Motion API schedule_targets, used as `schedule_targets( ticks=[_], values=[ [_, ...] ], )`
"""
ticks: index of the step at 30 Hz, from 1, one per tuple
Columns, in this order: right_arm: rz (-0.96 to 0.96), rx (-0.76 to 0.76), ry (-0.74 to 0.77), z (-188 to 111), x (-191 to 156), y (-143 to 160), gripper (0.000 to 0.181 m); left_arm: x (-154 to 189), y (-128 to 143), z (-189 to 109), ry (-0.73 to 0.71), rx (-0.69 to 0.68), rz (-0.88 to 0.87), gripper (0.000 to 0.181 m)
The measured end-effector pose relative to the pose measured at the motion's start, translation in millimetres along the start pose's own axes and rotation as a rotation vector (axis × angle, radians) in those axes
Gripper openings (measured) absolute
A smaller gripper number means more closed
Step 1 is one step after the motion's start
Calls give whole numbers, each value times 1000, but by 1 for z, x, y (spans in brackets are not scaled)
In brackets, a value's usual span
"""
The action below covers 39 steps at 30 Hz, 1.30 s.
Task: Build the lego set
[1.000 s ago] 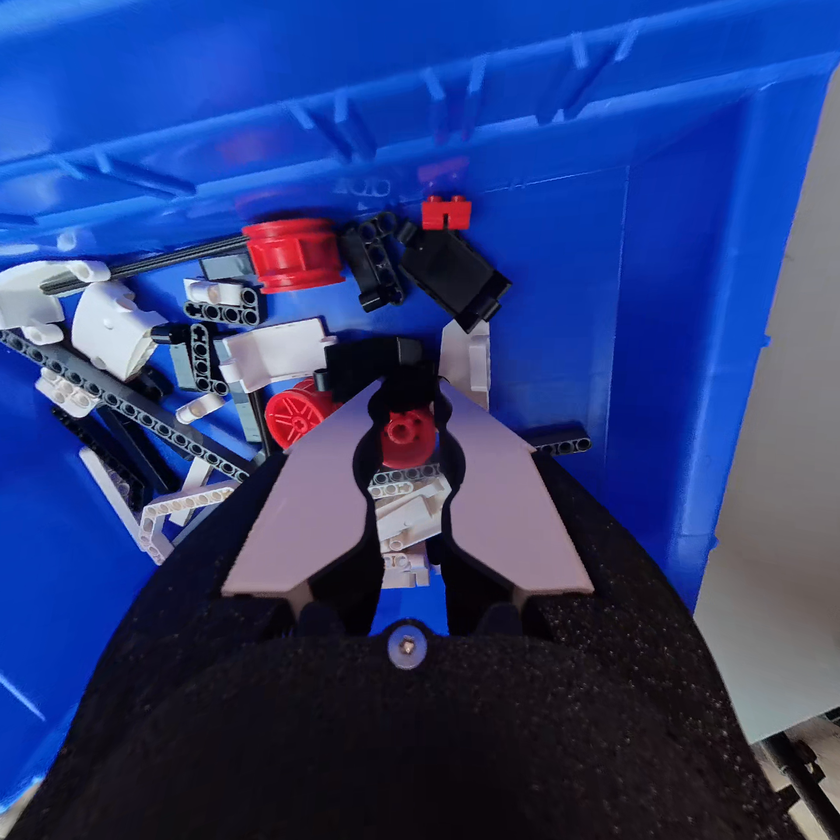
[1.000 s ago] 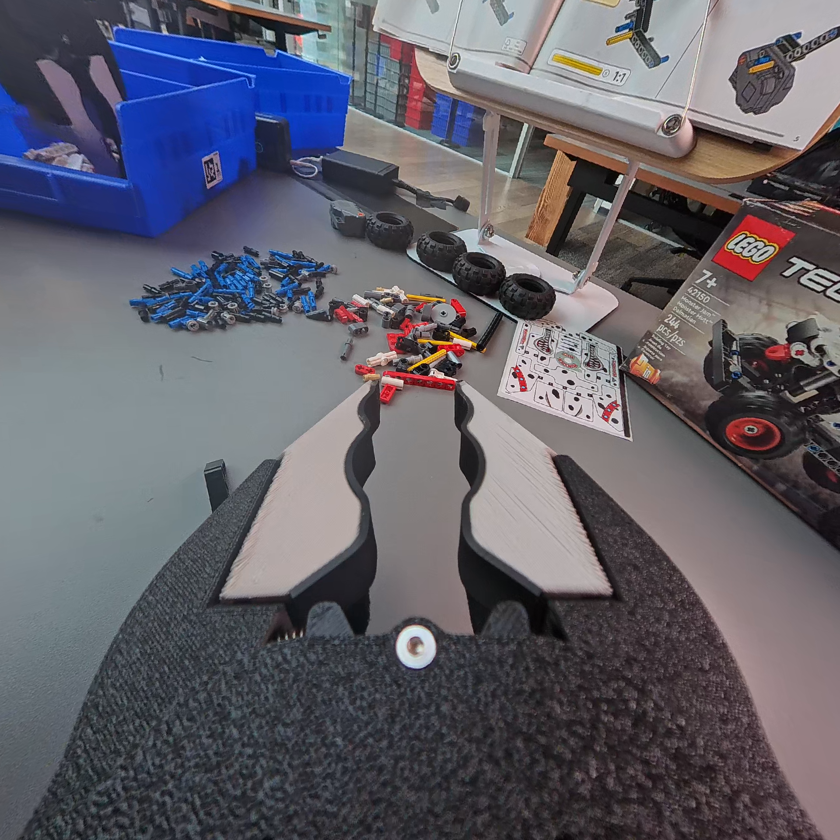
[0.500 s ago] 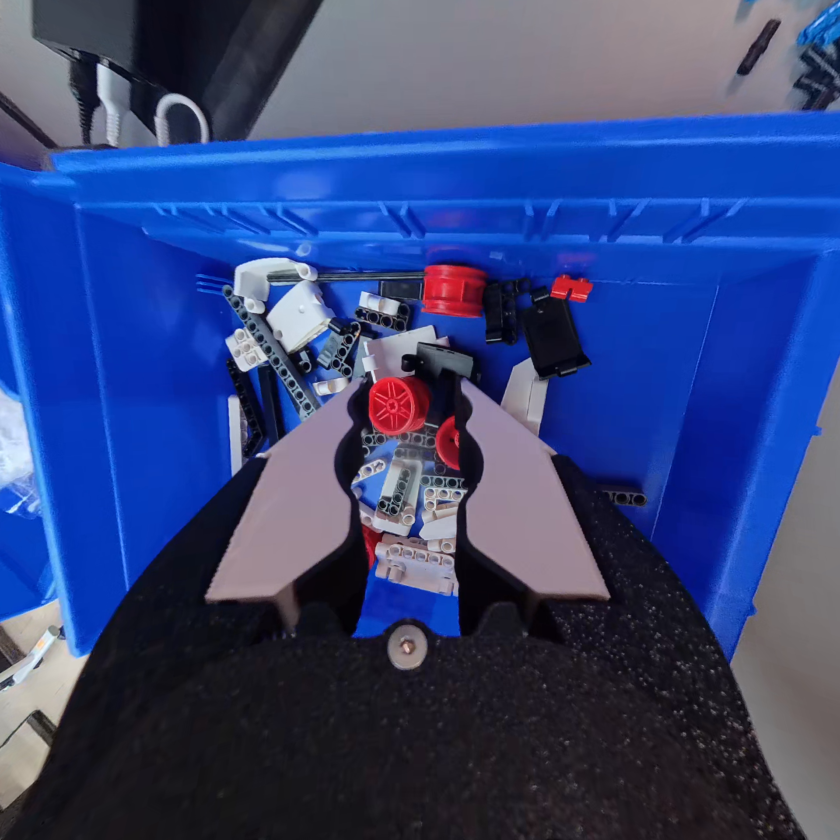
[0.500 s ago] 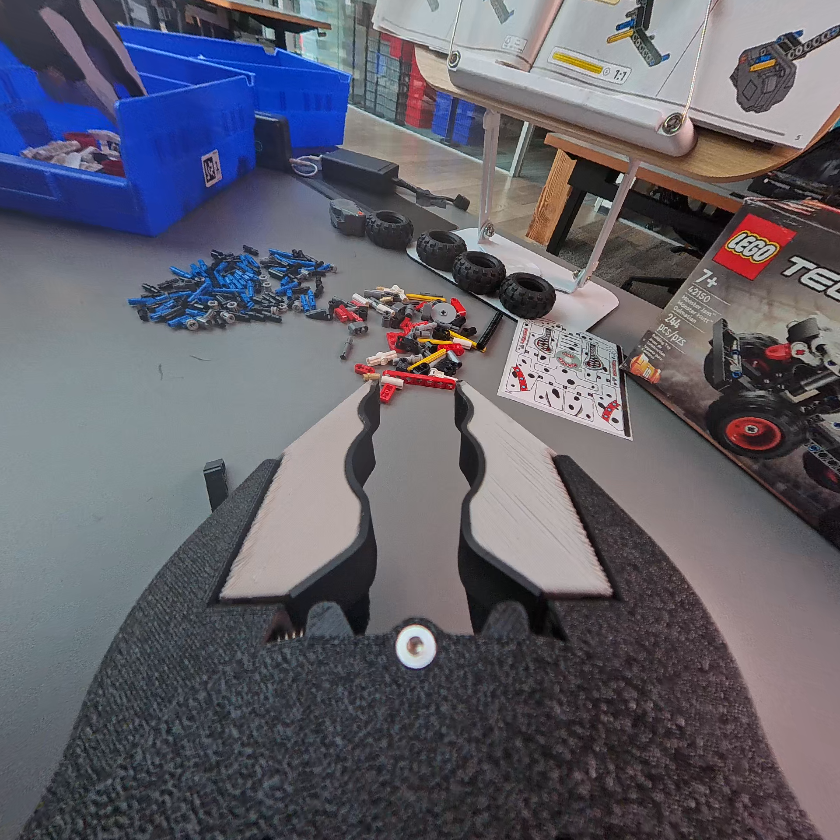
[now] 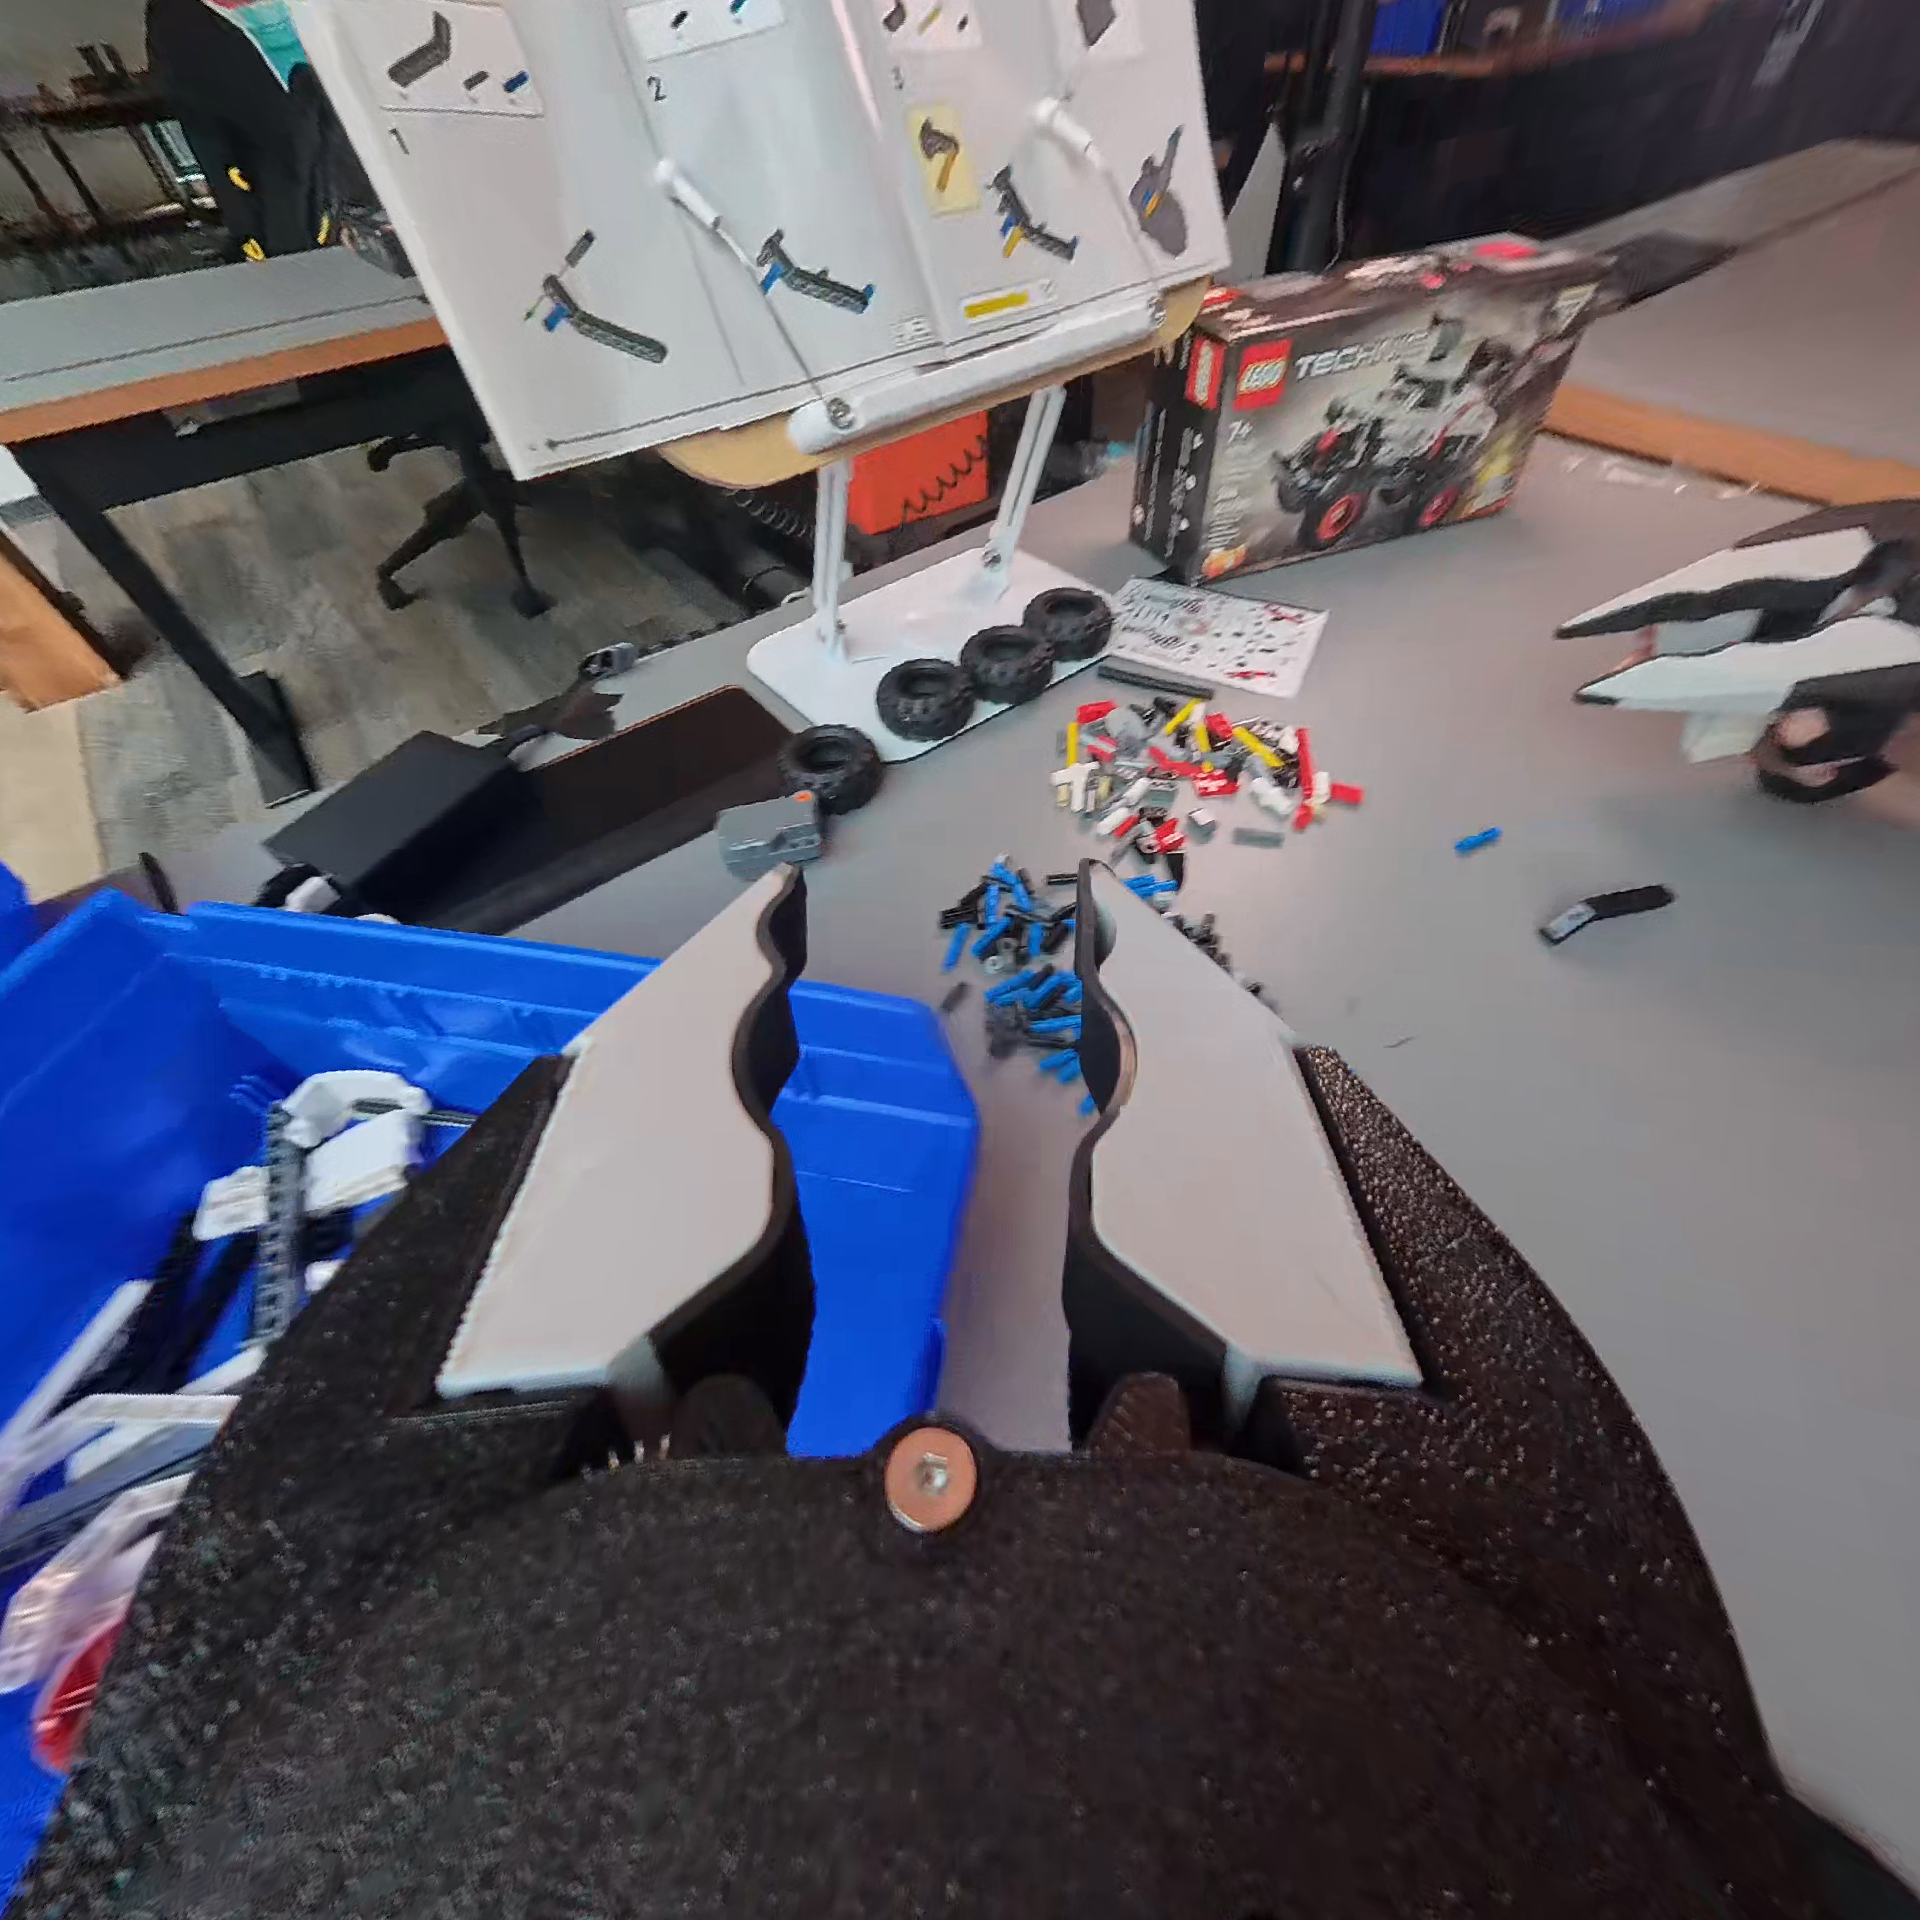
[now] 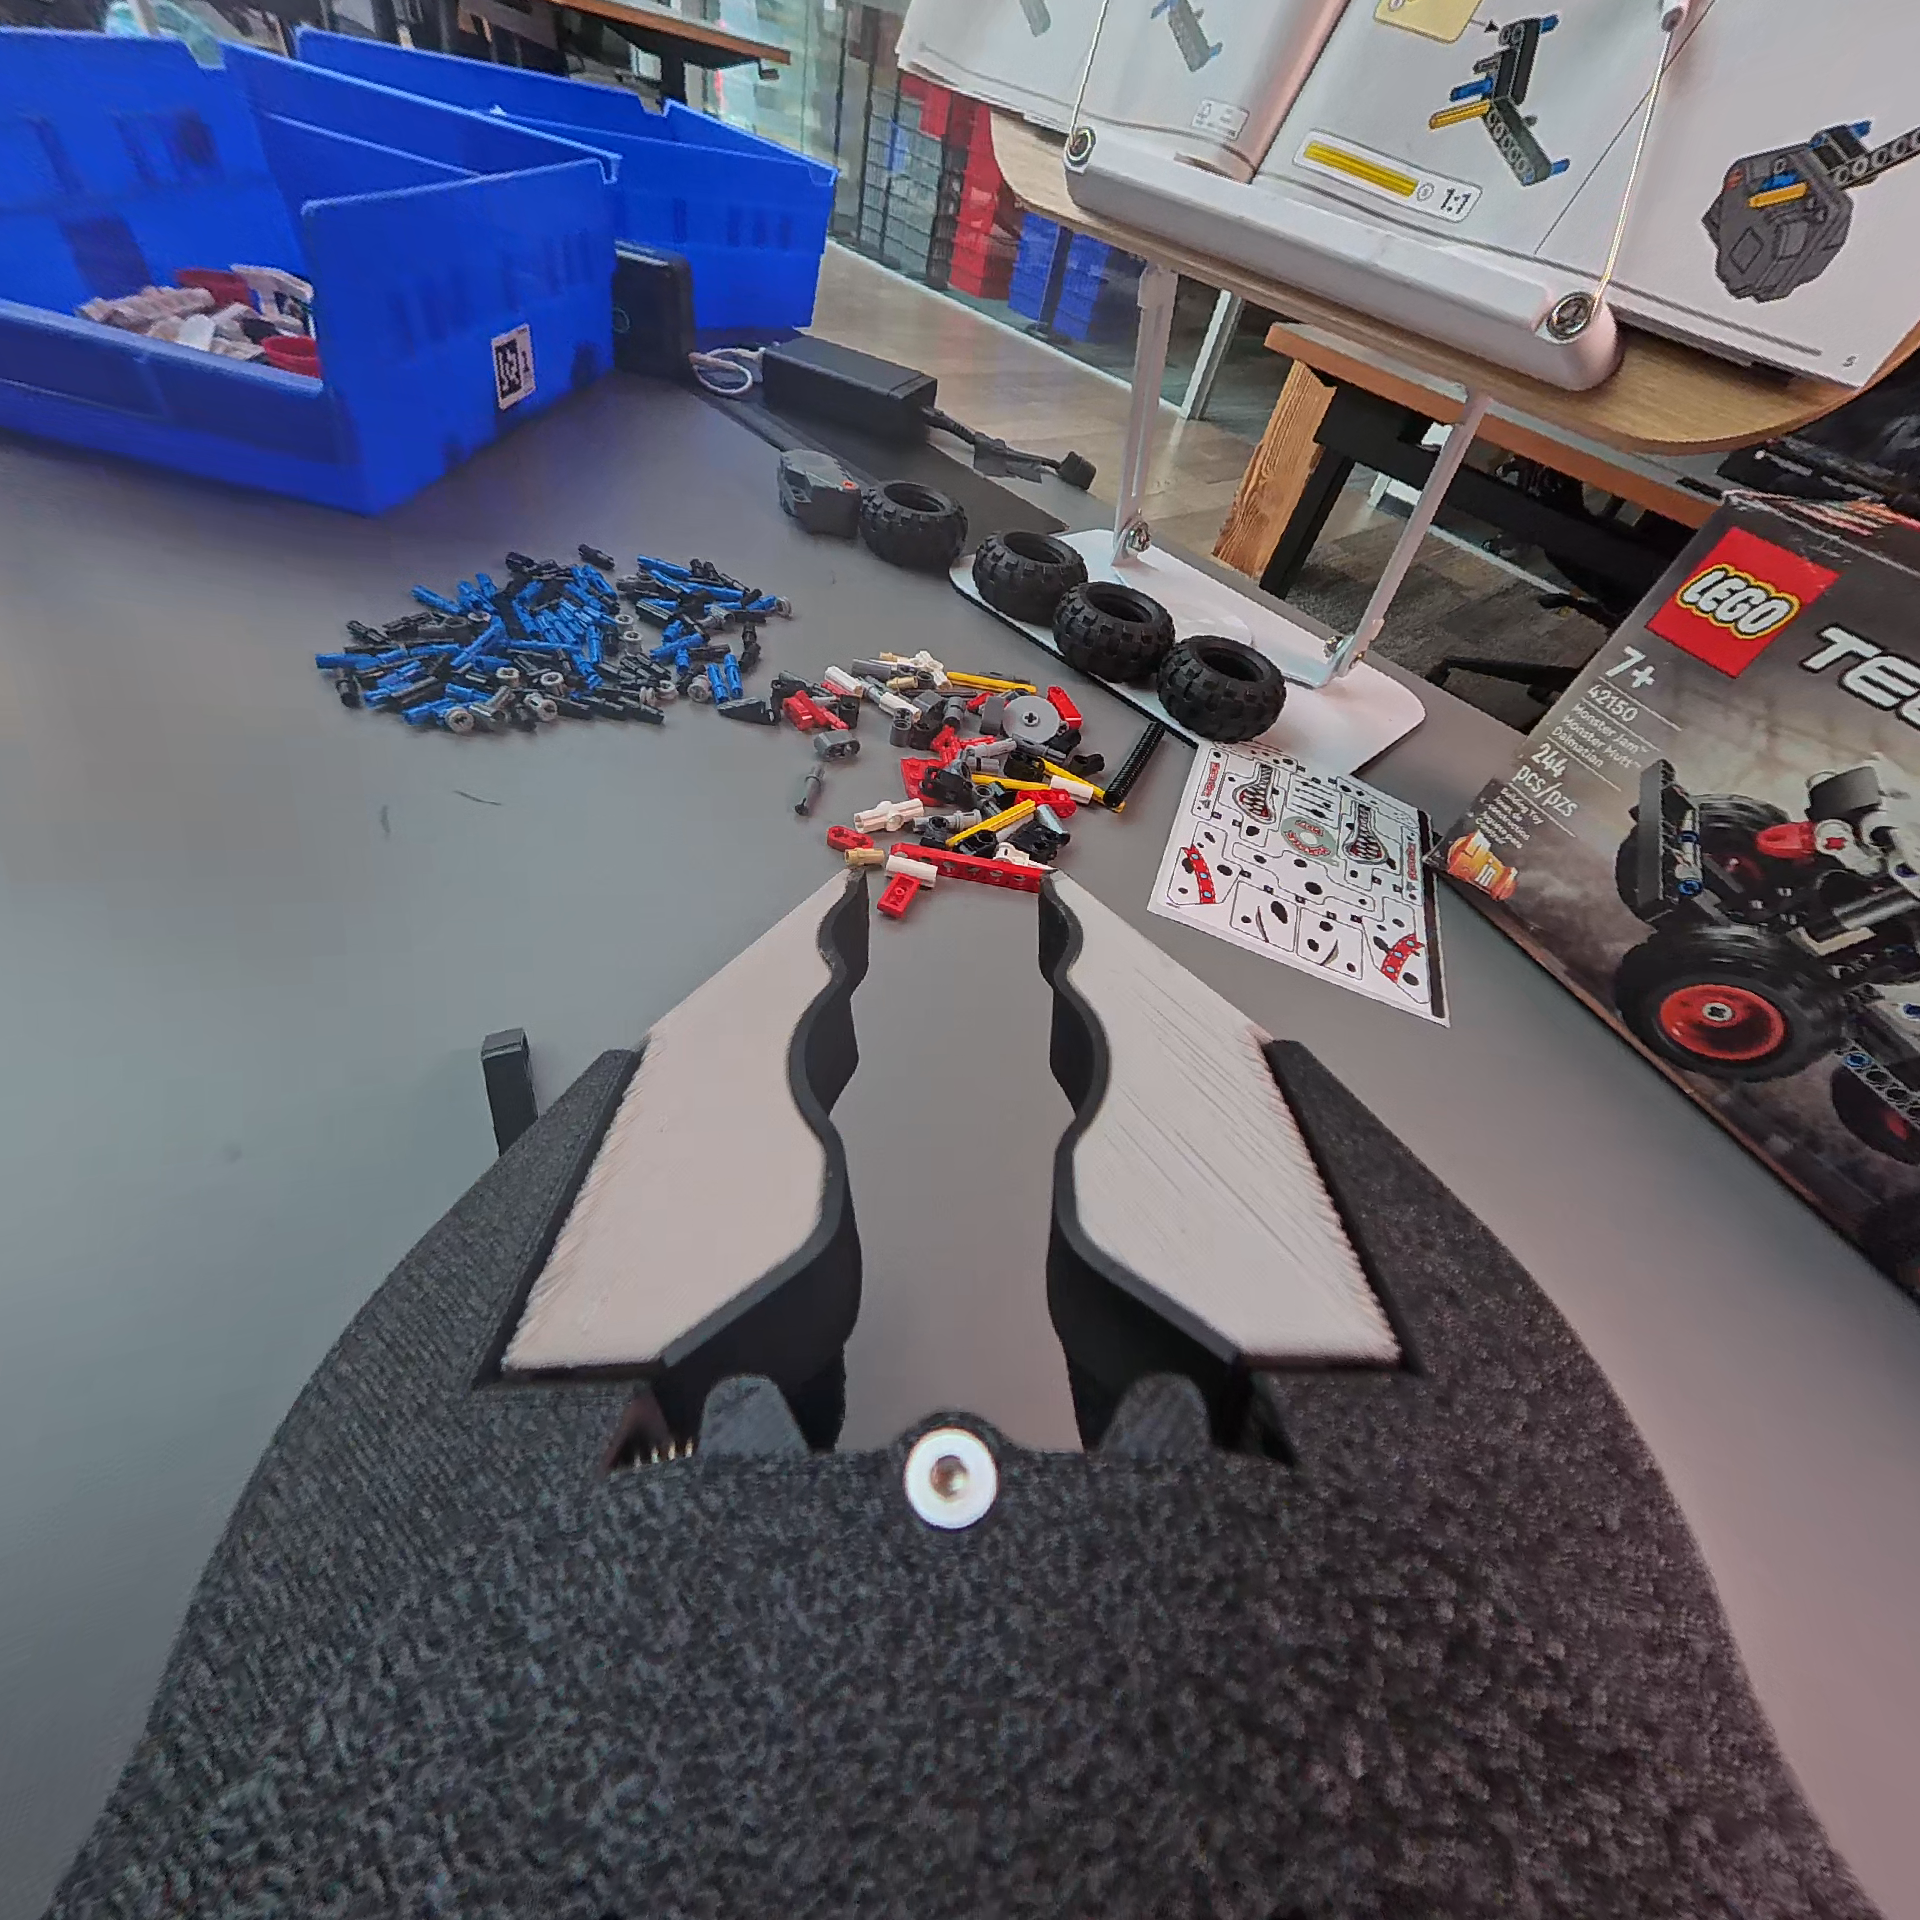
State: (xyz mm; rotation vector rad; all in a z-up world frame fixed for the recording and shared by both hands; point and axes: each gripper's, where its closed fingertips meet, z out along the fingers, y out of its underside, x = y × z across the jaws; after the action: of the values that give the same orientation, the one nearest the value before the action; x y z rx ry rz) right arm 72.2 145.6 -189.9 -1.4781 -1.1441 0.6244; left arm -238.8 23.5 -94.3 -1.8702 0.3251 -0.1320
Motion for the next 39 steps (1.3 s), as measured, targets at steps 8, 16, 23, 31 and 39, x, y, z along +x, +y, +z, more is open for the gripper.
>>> schedule_targets(
  ticks=[8,16,23,31,39],
  values=[
    [-18,29,-11,-3,-5,-8,32,75,31,8,98,149,-268,61],
    [-49,40,-26,-4,-13,-12,32,97,14,65,167,170,-322,28],
    [-60,55,-9,-8,-9,-17,32,91,22,96,26,187,-34,16],
    [-52,2,-36,1,-13,0,32,100,65,95,90,-28,-41,33],
    [-36,-32,-9,5,-9,3,32,118,91,105,140,-171,27,37]
  ],
)
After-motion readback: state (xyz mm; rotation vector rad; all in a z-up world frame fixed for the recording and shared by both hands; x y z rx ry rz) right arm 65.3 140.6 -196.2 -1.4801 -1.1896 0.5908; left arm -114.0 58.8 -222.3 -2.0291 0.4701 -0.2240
